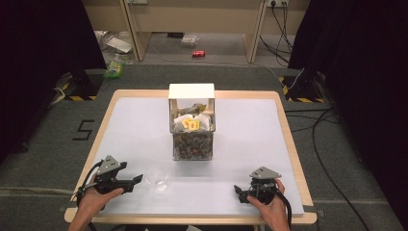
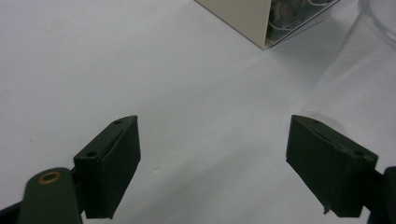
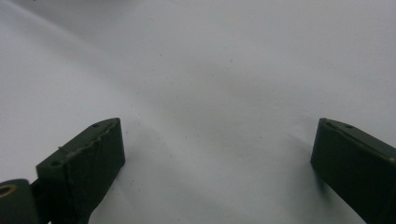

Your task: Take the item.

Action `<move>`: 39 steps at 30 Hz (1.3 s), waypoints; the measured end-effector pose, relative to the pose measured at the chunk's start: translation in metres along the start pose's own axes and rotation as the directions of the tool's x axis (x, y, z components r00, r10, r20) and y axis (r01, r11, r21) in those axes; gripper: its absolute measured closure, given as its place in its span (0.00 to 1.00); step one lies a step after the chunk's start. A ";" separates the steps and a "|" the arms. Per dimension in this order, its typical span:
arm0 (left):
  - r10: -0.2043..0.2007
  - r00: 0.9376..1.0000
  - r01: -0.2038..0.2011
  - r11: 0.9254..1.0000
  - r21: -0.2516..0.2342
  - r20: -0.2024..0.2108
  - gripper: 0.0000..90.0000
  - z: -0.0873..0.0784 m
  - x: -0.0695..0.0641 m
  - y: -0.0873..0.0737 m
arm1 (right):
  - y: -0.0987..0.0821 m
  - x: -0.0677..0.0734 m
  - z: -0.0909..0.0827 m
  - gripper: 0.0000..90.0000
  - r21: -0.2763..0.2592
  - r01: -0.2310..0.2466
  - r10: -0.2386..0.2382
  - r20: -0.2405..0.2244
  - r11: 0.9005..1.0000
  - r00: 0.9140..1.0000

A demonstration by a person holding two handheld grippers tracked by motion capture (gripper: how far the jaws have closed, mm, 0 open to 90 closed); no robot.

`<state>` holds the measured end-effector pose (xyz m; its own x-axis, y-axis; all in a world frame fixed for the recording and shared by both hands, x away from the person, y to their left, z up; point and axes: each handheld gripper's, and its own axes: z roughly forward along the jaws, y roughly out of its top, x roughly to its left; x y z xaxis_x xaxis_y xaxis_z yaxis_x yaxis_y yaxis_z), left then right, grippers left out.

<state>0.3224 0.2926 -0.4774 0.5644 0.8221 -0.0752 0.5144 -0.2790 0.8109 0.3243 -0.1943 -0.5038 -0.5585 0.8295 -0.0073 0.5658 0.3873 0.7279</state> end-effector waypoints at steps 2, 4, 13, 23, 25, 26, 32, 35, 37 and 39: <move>0.006 1.000 -0.006 1.000 -0.004 0.002 0.19 -0.001 -0.001 0.001 | 0.000 0.000 0.000 0.04 0.000 0.000 0.000 0.000 1.000 1.000; 0.009 1.000 -0.009 1.000 -0.010 0.010 0.19 -0.004 -0.002 0.003 | 0.000 0.000 0.000 0.04 -0.001 0.000 0.000 0.001 1.000 1.000; 0.014 0.999 -0.012 0.998 -0.064 0.042 0.19 -0.019 -0.007 0.016 | 0.000 0.000 0.000 0.04 -0.001 0.000 0.000 0.001 1.000 1.000; 0.006 0.996 0.006 0.989 -0.147 0.084 0.22 -0.033 -0.010 0.037 | 0.000 0.000 0.000 0.04 -0.002 0.000 0.000 0.001 1.000 1.000; 0.015 0.995 0.000 0.988 -0.157 0.097 0.23 -0.034 -0.013 0.042 | 0.000 0.000 0.000 0.04 -0.002 0.000 0.000 0.000 1.000 1.000; 0.020 0.995 -0.004 0.987 -0.159 0.098 0.23 -0.035 -0.014 0.043 | 0.000 0.000 0.000 0.04 -0.002 0.000 0.000 0.000 1.000 1.000; 0.044 0.991 -0.019 0.981 -0.195 0.126 0.26 -0.041 -0.020 0.061 | 0.000 0.000 0.000 0.04 -0.002 0.002 -0.002 0.001 1.000 1.000; 0.065 0.989 -0.037 0.979 -0.199 0.136 0.27 -0.042 -0.023 0.071 | 0.000 0.000 0.000 0.04 -0.001 0.001 -0.001 0.000 1.000 1.000; 0.076 0.986 -0.044 0.977 -0.209 0.147 0.28 -0.044 -0.026 0.079 | 0.000 0.000 0.000 0.04 -0.002 0.001 -0.001 0.000 1.000 1.000; 0.089 0.983 -0.053 0.976 -0.213 0.160 0.29 -0.045 -0.030 0.086 | 0.000 0.000 0.000 0.04 -0.002 0.001 -0.001 0.000 1.000 1.000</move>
<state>0.3211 0.2663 -0.3794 0.7040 0.7038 -0.0951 0.3343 -0.2102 0.9187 0.3244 -0.1944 -0.5041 -0.5590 0.8291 -0.0081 0.5642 0.3875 0.7290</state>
